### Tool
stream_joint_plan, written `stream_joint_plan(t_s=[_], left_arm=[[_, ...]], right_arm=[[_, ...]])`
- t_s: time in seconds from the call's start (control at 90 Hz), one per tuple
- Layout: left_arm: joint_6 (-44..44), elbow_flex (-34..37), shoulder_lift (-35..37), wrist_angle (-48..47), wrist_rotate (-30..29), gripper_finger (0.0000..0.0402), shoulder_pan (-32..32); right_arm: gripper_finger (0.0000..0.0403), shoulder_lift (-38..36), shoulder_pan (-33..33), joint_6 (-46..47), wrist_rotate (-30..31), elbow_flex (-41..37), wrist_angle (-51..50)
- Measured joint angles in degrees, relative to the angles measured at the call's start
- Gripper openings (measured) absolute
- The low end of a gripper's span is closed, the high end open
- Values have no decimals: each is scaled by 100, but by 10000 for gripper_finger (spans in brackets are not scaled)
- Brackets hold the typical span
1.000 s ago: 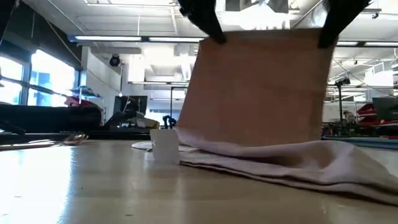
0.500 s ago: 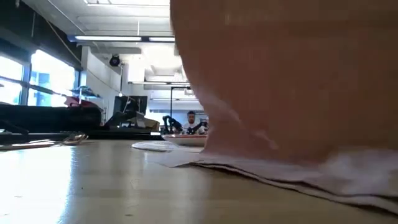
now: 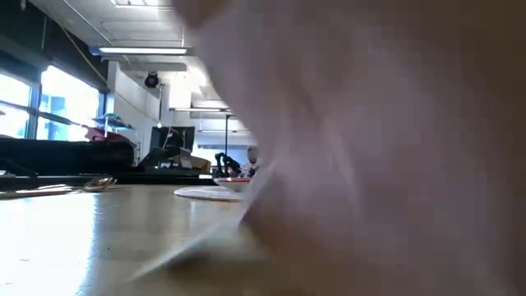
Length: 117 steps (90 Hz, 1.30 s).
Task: Set table place
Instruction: Fold the napkin
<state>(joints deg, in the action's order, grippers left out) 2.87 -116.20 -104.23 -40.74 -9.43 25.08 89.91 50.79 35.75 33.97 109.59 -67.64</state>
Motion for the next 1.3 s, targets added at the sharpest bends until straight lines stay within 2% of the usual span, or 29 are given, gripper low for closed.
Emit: stream_joint_plan(t_s=[0.111, 0.267, 0.422, 0.622, 0.744, 0.967, 1.078, 1.3], left_arm=[[-135, 186, -142, -314, -396, 0, -570], [-392, 844, -267, -283, -797, 0, -1281], [-539, 1686, -277, -176, -1057, 0, -1742], [-861, 2309, -277, 59, -1379, 0, -1947], [-954, 2503, -275, 138, -1363, 0, -1861], [-937, 2528, -266, -317, -1358, 0, -1284], [-561, 2543, -264, -569, -1337, 0, -943], [293, 3012, -275, -104, -1156, 0, -266]], right_arm=[[0, 4, -555, 755, 0, -285, -1006], [0, 2, -1220, 1443, -23, -1219, -1744], [0, -88, -1704, 1785, 12, -2433, -1743], [0, -148, -2073, 2032, 355, -3812, -1230], [0, -150, -2006, 1746, 298, -4195, -449], [0, -151, -1536, 928, 46, -4215, 1134], [0, -51, -1310, 587, -46, -4211, 1948], [0, 456, -1049, 703, -622, -4207, 2452]])
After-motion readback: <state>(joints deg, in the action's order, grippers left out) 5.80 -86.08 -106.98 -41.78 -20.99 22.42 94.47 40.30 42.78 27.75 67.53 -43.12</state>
